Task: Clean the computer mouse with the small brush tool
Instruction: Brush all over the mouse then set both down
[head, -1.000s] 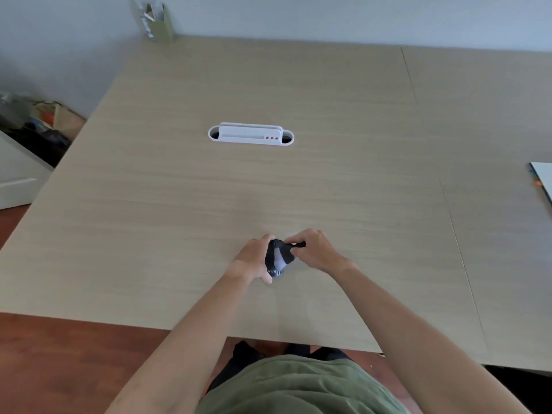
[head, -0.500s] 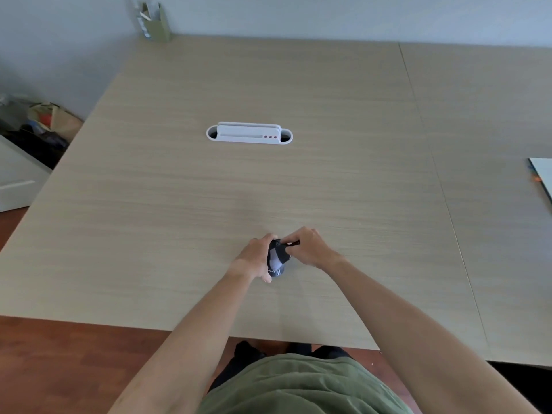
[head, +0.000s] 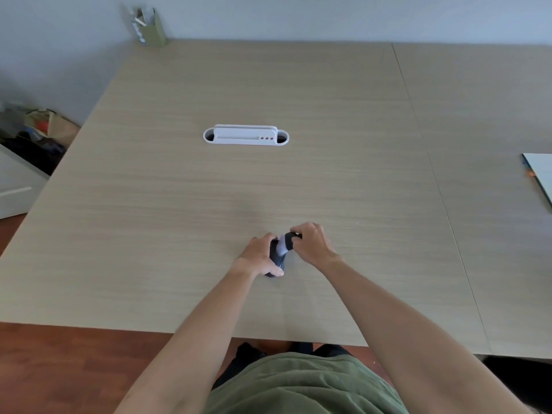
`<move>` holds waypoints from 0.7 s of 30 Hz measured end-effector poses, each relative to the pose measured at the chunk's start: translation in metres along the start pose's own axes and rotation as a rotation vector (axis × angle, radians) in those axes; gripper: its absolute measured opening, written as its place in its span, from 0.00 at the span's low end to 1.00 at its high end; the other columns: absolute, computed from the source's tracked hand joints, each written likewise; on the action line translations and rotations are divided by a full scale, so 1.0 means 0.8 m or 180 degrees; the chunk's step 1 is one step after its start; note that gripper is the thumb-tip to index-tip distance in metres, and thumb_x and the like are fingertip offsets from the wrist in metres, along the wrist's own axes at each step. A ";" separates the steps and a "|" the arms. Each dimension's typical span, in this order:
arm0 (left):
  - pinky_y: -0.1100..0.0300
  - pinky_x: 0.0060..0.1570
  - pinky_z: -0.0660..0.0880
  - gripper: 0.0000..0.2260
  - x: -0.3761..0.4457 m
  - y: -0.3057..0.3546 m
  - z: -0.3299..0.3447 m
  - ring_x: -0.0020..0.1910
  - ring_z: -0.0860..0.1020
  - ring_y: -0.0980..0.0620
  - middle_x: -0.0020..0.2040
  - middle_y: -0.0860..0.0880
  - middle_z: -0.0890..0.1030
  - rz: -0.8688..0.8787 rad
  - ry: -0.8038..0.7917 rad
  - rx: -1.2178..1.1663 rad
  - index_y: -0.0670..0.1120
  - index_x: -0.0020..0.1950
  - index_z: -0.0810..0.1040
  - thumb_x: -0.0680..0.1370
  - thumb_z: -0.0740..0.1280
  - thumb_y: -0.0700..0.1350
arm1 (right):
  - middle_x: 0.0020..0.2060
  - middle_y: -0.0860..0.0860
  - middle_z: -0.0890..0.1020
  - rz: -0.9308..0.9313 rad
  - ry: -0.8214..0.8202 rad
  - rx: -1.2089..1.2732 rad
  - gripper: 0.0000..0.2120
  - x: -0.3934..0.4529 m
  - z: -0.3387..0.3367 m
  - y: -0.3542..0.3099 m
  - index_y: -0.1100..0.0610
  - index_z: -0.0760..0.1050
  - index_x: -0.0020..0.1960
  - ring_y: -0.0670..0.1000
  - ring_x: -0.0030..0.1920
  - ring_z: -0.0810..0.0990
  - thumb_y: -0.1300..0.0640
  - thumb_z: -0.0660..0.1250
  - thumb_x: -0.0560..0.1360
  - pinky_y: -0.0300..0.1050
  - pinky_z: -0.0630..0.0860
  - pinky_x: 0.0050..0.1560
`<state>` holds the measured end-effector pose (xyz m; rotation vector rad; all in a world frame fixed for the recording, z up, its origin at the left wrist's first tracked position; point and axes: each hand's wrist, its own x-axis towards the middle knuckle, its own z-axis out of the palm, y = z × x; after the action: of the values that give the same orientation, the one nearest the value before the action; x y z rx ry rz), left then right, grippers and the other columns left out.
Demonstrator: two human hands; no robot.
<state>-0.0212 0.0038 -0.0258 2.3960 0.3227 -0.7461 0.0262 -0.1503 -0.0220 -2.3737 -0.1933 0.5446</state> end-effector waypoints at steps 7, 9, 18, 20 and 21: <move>0.54 0.53 0.77 0.41 -0.001 0.005 -0.001 0.60 0.76 0.46 0.64 0.46 0.73 -0.0025 -0.0016 0.0045 0.51 0.71 0.67 0.61 0.80 0.44 | 0.33 0.53 0.82 -0.0106 -0.0475 0.0311 0.12 -0.009 0.000 -0.003 0.57 0.84 0.42 0.50 0.33 0.74 0.65 0.62 0.70 0.44 0.71 0.36; 0.54 0.53 0.76 0.41 -0.003 0.005 -0.003 0.60 0.76 0.45 0.64 0.46 0.73 -0.0096 0.0025 0.0043 0.48 0.70 0.67 0.61 0.81 0.44 | 0.34 0.57 0.80 0.0023 -0.0196 0.0137 0.09 -0.010 0.003 0.003 0.60 0.79 0.37 0.57 0.35 0.74 0.65 0.60 0.70 0.45 0.70 0.32; 0.58 0.39 0.74 0.18 -0.015 0.020 -0.004 0.43 0.75 0.45 0.46 0.45 0.77 -0.0243 0.0063 0.0056 0.40 0.46 0.75 0.61 0.78 0.39 | 0.46 0.62 0.85 0.0016 -0.0114 0.0277 0.11 -0.014 0.007 -0.001 0.66 0.81 0.47 0.63 0.49 0.79 0.65 0.61 0.72 0.53 0.79 0.49; 0.58 0.38 0.74 0.18 -0.016 0.022 -0.005 0.44 0.78 0.44 0.46 0.43 0.79 -0.0243 0.0029 0.0086 0.39 0.48 0.78 0.62 0.78 0.39 | 0.39 0.58 0.80 0.0137 0.0065 0.0061 0.08 -0.014 0.008 0.001 0.62 0.76 0.37 0.62 0.42 0.77 0.65 0.60 0.72 0.48 0.73 0.38; 0.58 0.39 0.74 0.19 -0.016 0.022 -0.006 0.45 0.80 0.43 0.47 0.43 0.80 -0.0265 0.0014 0.0103 0.39 0.49 0.78 0.62 0.79 0.39 | 0.37 0.55 0.76 0.0222 0.0245 -0.0071 0.09 -0.013 0.007 0.001 0.60 0.72 0.34 0.60 0.39 0.75 0.65 0.59 0.72 0.46 0.68 0.36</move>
<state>-0.0228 -0.0081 -0.0069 2.4274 0.4173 -0.7892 0.0144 -0.1502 -0.0231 -2.4257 -0.0827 0.4852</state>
